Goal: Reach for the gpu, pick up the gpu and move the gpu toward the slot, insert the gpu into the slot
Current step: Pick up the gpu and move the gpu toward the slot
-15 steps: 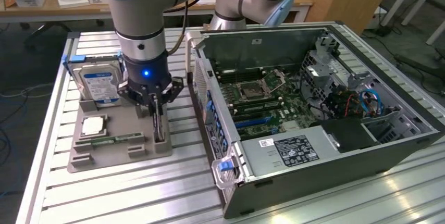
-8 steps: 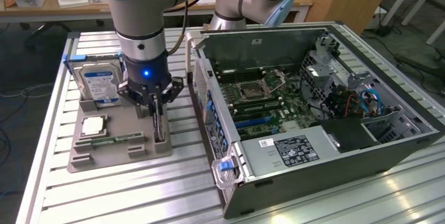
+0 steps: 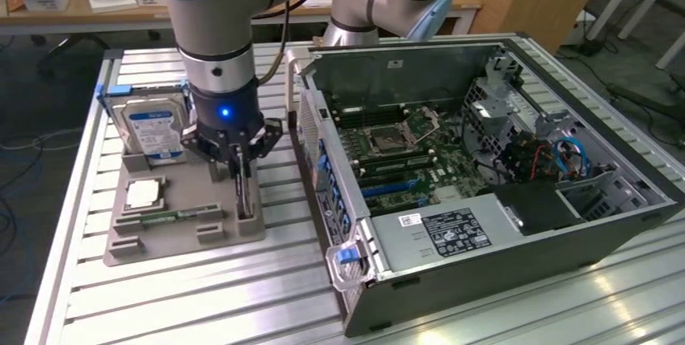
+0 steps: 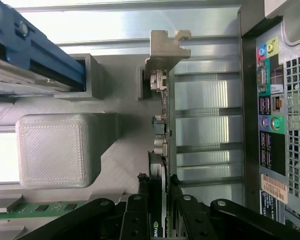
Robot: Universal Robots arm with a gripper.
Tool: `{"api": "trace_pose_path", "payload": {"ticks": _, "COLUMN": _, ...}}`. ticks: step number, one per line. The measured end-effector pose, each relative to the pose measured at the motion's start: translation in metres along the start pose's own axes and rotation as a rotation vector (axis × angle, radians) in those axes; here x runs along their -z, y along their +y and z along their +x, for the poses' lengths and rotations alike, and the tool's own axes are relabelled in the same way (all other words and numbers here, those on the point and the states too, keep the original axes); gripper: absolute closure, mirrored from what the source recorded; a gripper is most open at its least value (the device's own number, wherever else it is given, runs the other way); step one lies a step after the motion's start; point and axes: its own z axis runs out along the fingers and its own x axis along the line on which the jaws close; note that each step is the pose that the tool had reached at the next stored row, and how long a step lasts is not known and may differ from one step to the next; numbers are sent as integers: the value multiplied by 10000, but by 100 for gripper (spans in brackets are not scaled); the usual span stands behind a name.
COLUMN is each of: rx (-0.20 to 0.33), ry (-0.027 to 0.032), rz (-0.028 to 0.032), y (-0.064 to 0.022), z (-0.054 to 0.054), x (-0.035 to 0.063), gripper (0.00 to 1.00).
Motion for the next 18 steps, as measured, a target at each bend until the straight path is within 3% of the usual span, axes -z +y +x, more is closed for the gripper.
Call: {"api": "trace_pose_path", "payload": {"ticks": 18, "rx": 0, "ry": 3, "rz": -6, "y": 9, "z": -8, "x": 452, "gripper": 74}}
